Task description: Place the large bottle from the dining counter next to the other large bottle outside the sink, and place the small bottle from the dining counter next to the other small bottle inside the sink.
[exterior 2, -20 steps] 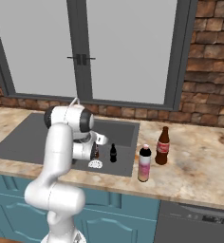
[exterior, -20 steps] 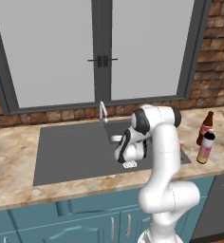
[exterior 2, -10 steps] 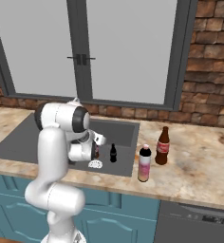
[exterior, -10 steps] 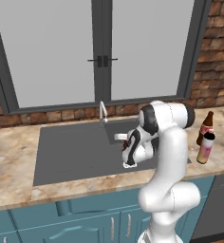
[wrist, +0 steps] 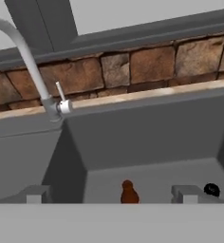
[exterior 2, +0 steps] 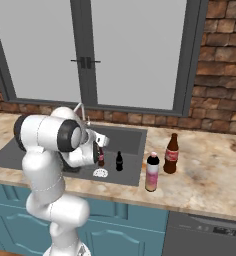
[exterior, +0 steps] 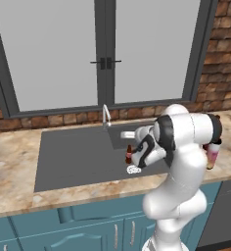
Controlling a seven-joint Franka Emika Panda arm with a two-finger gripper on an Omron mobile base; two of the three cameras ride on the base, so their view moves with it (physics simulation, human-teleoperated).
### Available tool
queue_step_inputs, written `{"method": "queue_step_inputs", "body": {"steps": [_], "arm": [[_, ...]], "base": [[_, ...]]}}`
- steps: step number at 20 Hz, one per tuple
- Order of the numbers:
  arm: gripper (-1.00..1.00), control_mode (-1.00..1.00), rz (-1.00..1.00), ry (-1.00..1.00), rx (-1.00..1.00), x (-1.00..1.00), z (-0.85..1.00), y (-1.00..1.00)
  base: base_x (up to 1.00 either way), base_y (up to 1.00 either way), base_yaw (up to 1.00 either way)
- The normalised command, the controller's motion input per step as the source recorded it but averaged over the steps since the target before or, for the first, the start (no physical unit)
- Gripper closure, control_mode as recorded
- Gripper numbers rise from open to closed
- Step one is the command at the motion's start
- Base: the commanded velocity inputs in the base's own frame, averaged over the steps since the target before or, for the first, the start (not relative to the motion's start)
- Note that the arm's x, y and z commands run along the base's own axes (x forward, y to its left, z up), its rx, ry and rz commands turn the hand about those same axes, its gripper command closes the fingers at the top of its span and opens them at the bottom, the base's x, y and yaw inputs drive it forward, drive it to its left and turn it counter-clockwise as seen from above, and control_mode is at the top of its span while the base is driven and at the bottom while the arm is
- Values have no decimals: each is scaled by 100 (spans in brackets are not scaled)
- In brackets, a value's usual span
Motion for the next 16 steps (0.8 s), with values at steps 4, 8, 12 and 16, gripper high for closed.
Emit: {"method": "queue_step_inputs", "body": {"steps": [4, 8, 12, 16], "arm": [[-100, -100, 0, 0, -10, -32, 48, 0], [-100, -100, 0, 0, -9, -43, 20, 0], [-100, -100, 0, 0, 0, -50, 12, -3], [-100, -100, 0, 0, 0, -49, 21, -8]], "base": [[0, 0, 0], [0, 0, 0], [0, 0, 0], [0, 0, 0]]}}
